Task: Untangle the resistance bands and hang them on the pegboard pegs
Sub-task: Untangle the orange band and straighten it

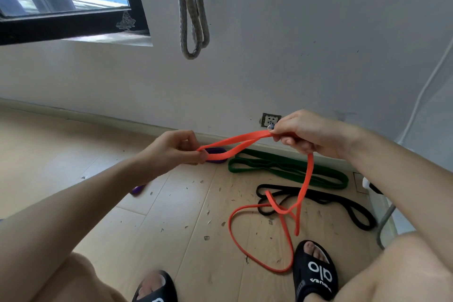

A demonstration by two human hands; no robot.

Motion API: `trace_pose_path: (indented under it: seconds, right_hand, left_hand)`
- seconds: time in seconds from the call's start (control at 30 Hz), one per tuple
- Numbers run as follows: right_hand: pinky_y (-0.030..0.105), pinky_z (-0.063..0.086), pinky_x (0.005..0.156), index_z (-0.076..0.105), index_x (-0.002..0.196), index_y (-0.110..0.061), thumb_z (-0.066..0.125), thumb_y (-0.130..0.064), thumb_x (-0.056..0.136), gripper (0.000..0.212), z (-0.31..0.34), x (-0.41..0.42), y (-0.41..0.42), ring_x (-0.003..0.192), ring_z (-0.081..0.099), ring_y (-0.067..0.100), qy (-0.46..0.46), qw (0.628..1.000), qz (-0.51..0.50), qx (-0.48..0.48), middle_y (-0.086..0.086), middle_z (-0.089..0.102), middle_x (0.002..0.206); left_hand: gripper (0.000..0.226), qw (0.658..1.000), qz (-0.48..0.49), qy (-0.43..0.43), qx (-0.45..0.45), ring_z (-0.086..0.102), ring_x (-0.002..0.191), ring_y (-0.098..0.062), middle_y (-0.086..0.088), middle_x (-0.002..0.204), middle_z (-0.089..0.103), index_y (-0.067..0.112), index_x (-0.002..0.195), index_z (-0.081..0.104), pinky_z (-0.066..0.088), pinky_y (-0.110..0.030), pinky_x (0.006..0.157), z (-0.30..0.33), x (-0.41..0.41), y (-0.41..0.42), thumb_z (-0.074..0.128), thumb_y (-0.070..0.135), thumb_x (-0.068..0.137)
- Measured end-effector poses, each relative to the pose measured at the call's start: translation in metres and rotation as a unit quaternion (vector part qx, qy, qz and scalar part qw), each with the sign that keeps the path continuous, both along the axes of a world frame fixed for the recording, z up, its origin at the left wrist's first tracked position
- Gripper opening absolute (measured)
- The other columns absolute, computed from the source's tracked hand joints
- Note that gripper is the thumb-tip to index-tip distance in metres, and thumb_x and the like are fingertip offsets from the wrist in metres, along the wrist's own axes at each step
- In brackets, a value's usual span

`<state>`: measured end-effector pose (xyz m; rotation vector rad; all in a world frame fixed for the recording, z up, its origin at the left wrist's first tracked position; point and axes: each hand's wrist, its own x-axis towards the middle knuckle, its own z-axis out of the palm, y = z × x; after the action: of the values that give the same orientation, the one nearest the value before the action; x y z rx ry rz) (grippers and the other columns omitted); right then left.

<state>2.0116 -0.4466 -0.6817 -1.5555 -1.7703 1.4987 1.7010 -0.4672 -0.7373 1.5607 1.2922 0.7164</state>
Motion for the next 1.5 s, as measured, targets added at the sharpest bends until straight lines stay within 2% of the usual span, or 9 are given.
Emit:
trace_pose_path:
  seconds: [0.17, 0.3, 0.47, 0.67, 0.9, 1.03, 1.2, 1.4, 1.5]
  right_hand:
    - [0.018, 0.026, 0.039, 0.063, 0.087, -0.005, 0.056, -0.023, 0.103, 0.025, 0.0, 0.004, 0.0, 0.043, 0.032, 0.009, 0.016, 1.0, -0.004, -0.023, -0.002, 0.046, 0.058]
    - [0.018, 0.027, 0.039, 0.062, 0.088, -0.007, 0.054, -0.024, 0.103, 0.024, 0.0, 0.005, 0.0, 0.043, 0.031, 0.009, 0.021, 0.999, -0.006, -0.036, -0.003, 0.045, 0.059]
    - [0.018, 0.028, 0.039, 0.06, 0.089, -0.007, 0.054, -0.024, 0.104, 0.024, 0.0, 0.004, -0.001, 0.044, 0.031, 0.009, 0.028, 0.999, 0.004, -0.045, -0.003, 0.044, 0.059]
    - [0.019, 0.027, 0.04, 0.061, 0.087, -0.008, 0.054, -0.024, 0.103, 0.023, 0.001, -0.002, -0.004, 0.044, 0.03, 0.01, 0.033, 0.998, 0.017, -0.04, -0.003, 0.044, 0.06]
    - [0.02, 0.023, 0.04, 0.064, 0.079, -0.012, 0.059, -0.024, 0.1, 0.025, 0.0, -0.025, -0.01, 0.047, 0.028, 0.011, 0.027, 0.997, 0.059, -0.035, -0.001, 0.044, 0.059]
    - [0.021, 0.023, 0.041, 0.068, 0.075, -0.014, 0.058, -0.026, 0.103, 0.032, 0.0, -0.034, -0.012, 0.045, 0.03, 0.011, 0.02, 0.996, 0.083, -0.033, -0.001, 0.046, 0.059]
    - [0.024, 0.025, 0.045, 0.068, 0.073, -0.015, 0.058, -0.029, 0.103, 0.034, 0.0, -0.04, -0.015, 0.046, 0.034, 0.012, 0.022, 0.993, 0.111, -0.03, 0.0, 0.049, 0.06]
    - [0.025, 0.046, 0.053, 0.07, 0.103, -0.008, 0.074, -0.012, 0.092, 0.012, -0.005, -0.033, -0.014, 0.056, 0.055, 0.014, -0.015, 0.986, 0.164, 0.002, 0.004, 0.069, 0.075]
    - [0.035, 0.06, 0.071, 0.07, 0.096, -0.008, 0.071, -0.004, 0.09, 0.008, -0.011, -0.029, -0.01, 0.071, 0.07, 0.023, -0.046, 0.985, 0.151, 0.077, 0.012, 0.076, 0.087]
  left_hand:
    - [0.025, 0.983, -0.016, -0.142, -0.112, 0.072, 0.094, -0.027, -0.026, 0.105, 0.072, -0.009, 0.097, 0.066, 0.061, -0.027, 0.083, 0.005, -0.014, -0.004, 0.075, 0.008, 0.081]
    - [0.027, 0.962, -0.023, -0.232, -0.145, 0.071, 0.108, -0.027, -0.02, 0.117, 0.073, 0.001, 0.101, 0.077, 0.058, -0.032, 0.097, 0.008, -0.016, -0.006, 0.078, 0.016, 0.079]
    - [0.036, 0.944, -0.002, -0.276, -0.181, 0.065, 0.124, -0.033, -0.021, 0.13, 0.068, -0.006, 0.126, 0.065, 0.054, -0.038, 0.104, 0.011, -0.014, -0.005, 0.054, 0.009, 0.095]
    - [0.029, 0.965, 0.009, -0.214, -0.152, 0.069, 0.098, -0.02, -0.007, 0.099, 0.072, 0.007, 0.109, 0.067, 0.045, -0.042, 0.11, 0.012, -0.013, 0.001, 0.064, 0.021, 0.084]
    - [0.068, 0.99, -0.096, 0.098, -0.013, 0.06, 0.122, -0.003, 0.011, 0.13, 0.063, 0.038, 0.141, 0.05, 0.047, -0.028, 0.107, 0.011, 0.007, -0.007, 0.083, 0.036, 0.081]
    - [0.052, 0.982, -0.141, 0.114, 0.047, 0.062, 0.117, 0.003, 0.016, 0.125, 0.067, 0.032, 0.137, 0.055, 0.048, -0.02, 0.101, 0.016, 0.033, -0.01, 0.077, 0.032, 0.09]
    - [0.01, 0.965, -0.15, 0.157, 0.143, 0.049, 0.062, -0.002, 0.014, 0.076, 0.065, 0.04, 0.091, 0.064, 0.038, -0.021, 0.062, 0.022, 0.048, -0.008, 0.066, 0.034, 0.099]
    - [0.013, 0.965, -0.157, 0.166, 0.129, 0.068, 0.077, -0.007, 0.008, 0.087, 0.074, 0.027, 0.104, 0.068, 0.051, -0.02, 0.066, 0.027, 0.038, -0.007, 0.058, 0.035, 0.102]
    - [0.012, 0.975, -0.121, 0.144, 0.118, 0.069, 0.078, -0.001, 0.008, 0.086, 0.073, 0.024, 0.103, 0.067, 0.05, -0.012, 0.069, 0.029, 0.029, -0.005, 0.057, 0.03, 0.103]
